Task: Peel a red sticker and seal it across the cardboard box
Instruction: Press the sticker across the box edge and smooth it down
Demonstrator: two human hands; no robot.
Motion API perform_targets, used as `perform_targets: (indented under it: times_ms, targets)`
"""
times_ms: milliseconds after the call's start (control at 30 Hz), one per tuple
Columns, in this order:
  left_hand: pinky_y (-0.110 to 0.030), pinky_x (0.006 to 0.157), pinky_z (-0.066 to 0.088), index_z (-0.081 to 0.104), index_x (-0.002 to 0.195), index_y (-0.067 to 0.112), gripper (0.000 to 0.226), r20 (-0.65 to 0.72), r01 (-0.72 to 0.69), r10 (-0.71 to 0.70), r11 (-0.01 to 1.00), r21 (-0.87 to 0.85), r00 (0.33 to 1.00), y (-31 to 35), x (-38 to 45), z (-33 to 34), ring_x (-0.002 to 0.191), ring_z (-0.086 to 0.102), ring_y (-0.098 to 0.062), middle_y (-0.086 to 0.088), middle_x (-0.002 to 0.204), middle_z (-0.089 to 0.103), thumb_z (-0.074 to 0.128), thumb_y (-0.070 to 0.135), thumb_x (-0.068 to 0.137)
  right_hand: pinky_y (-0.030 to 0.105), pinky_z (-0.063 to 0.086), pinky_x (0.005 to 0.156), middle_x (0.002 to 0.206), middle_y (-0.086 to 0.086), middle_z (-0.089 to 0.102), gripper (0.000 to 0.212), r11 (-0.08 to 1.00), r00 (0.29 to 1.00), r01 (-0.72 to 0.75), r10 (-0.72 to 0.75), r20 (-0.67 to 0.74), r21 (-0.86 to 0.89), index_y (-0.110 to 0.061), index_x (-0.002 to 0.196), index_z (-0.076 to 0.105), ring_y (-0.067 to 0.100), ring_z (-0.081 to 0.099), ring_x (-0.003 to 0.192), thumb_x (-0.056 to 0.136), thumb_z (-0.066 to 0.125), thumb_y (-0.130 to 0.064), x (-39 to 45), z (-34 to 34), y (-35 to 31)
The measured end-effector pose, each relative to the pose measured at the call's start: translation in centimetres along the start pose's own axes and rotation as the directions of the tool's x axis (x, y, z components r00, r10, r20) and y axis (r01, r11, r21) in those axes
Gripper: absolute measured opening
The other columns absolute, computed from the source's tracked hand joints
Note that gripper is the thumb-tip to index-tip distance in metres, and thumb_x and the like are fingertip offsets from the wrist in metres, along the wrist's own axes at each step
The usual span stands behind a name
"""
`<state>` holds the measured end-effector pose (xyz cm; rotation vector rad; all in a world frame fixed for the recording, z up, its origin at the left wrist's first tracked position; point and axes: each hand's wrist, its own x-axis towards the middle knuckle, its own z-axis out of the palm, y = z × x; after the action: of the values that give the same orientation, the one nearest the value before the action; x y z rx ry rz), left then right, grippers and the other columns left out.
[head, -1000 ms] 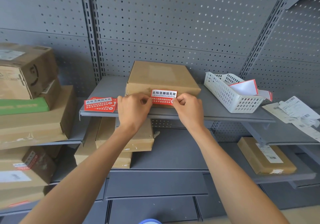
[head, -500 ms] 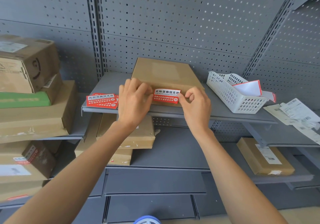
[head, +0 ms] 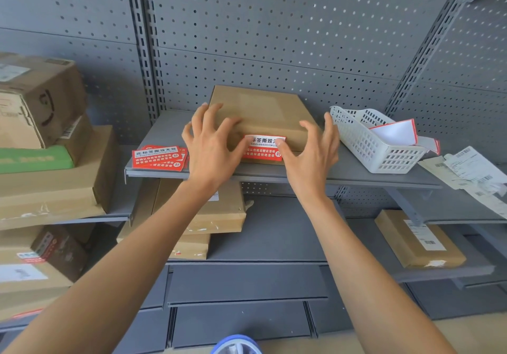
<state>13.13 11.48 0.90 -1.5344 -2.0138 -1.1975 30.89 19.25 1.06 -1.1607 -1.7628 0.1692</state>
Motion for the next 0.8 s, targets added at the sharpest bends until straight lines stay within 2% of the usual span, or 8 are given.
perform_targets:
  times_ms: [100, 167, 200, 267, 333, 433, 567, 800]
  targets:
    - [-0.056, 0.108, 0.038, 0.064, 0.128, 0.027, 0.044, 0.048, 0.048, -0.044, 0.994, -0.096, 0.998, 0.2, 0.2, 0.0, 0.148, 0.028, -0.030, -0.006, 0.154, 0.044, 0.065, 0.054, 0.093, 0.040, 0.028, 0.120, 0.168, 0.011, 0.019, 0.053, 0.982, 0.997, -0.042, 0.029, 0.069, 0.186, -0.018, 0.132, 0.056, 0.027, 0.021, 0.154, 0.087, 0.074, -0.040, 0.0, 0.2, 0.1]
    - [-0.055, 0.105, 0.041, 0.065, 0.128, 0.027, 0.043, 0.044, 0.048, -0.043, 0.990, -0.129, 0.998, 0.3, 0.3, 0.0, 0.145, 0.031, -0.029, -0.004, 0.150, 0.047, 0.066, 0.050, 0.093, 0.025, 0.023, 0.117, 0.168, 0.010, 0.017, 0.051, 0.968, 0.995, -0.068, 0.046, 0.093, 0.242, -0.018, 0.133, 0.055, 0.021, 0.022, 0.154, 0.089, 0.074, -0.036, -0.1, 0.2, -0.1]
    - [-0.054, 0.105, 0.041, 0.065, 0.128, 0.027, 0.042, 0.037, 0.046, -0.041, 0.989, -0.139, 0.998, 0.4, 0.3, 0.0, 0.144, 0.032, -0.029, -0.004, 0.148, 0.049, 0.067, 0.049, 0.093, 0.022, 0.021, 0.115, 0.168, 0.010, 0.017, 0.050, 0.967, 0.994, -0.072, 0.051, 0.093, 0.244, -0.019, 0.132, 0.055, 0.021, 0.023, 0.153, 0.089, 0.074, -0.035, -0.1, 0.3, -0.2]
    - [-0.054, 0.104, 0.041, 0.067, 0.127, 0.027, 0.040, 0.025, 0.047, -0.044, 0.987, -0.155, 0.999, 0.5, 0.4, -0.1, 0.143, 0.034, -0.030, -0.003, 0.146, 0.051, 0.068, 0.047, 0.092, 0.025, 0.022, 0.116, 0.168, 0.009, 0.018, 0.048, 0.968, 0.995, -0.070, 0.052, 0.081, 0.242, -0.019, 0.131, 0.056, 0.022, 0.023, 0.153, 0.089, 0.073, -0.034, -0.1, 0.3, -0.6]
    - [-0.054, 0.104, 0.041, 0.067, 0.126, 0.028, 0.039, 0.019, 0.051, -0.049, 0.985, -0.165, 0.999, 0.9, 0.7, -0.5, 0.142, 0.035, -0.030, -0.002, 0.146, 0.052, 0.067, 0.046, 0.092, 0.034, 0.026, 0.118, 0.167, 0.008, 0.020, 0.047, 0.970, 0.997, -0.065, 0.054, 0.054, 0.236, -0.020, 0.131, 0.057, 0.024, 0.025, 0.152, 0.088, 0.071, -0.034, 0.1, 0.0, -1.2]
    - [-0.051, 0.102, 0.037, 0.068, 0.127, 0.030, 0.039, 0.011, 0.057, -0.056, 0.981, -0.187, 0.998, 2.1, 2.3, -1.8, 0.143, 0.033, -0.028, 0.000, 0.149, 0.049, 0.065, 0.047, 0.092, 0.044, 0.030, 0.112, 0.165, 0.001, 0.025, 0.046, 0.977, 0.998, -0.060, 0.063, -0.006, 0.206, -0.023, 0.130, 0.058, 0.027, 0.029, 0.147, 0.087, 0.069, -0.039, 1.1, -1.3, -2.7]
    - [-0.050, 0.105, 0.034, 0.067, 0.129, 0.034, 0.037, 0.007, 0.087, -0.087, 0.976, -0.202, 0.996, 4.3, 5.2, -4.0, 0.145, 0.028, -0.023, 0.004, 0.153, 0.045, 0.061, 0.048, 0.094, 0.042, 0.027, 0.100, 0.164, -0.003, 0.027, 0.046, 0.997, 0.996, -0.035, 0.040, -0.077, 0.071, -0.028, 0.128, 0.060, 0.032, 0.036, 0.138, 0.089, 0.061, -0.051, 3.8, -3.6, -5.0]
    - [-0.053, 0.101, 0.038, 0.071, 0.121, 0.034, 0.048, -0.011, 0.148, -0.151, 0.977, -0.155, 0.988, 6.5, 6.6, -4.2, 0.139, 0.036, -0.026, 0.002, 0.146, 0.054, 0.058, 0.068, 0.089, 0.052, 0.029, 0.104, 0.163, 0.000, 0.030, 0.066, 0.990, 0.994, -0.082, 0.072, -0.088, -0.113, -0.027, 0.127, 0.058, 0.036, 0.035, 0.138, 0.085, 0.047, -0.077, 6.0, -4.4, -6.8]
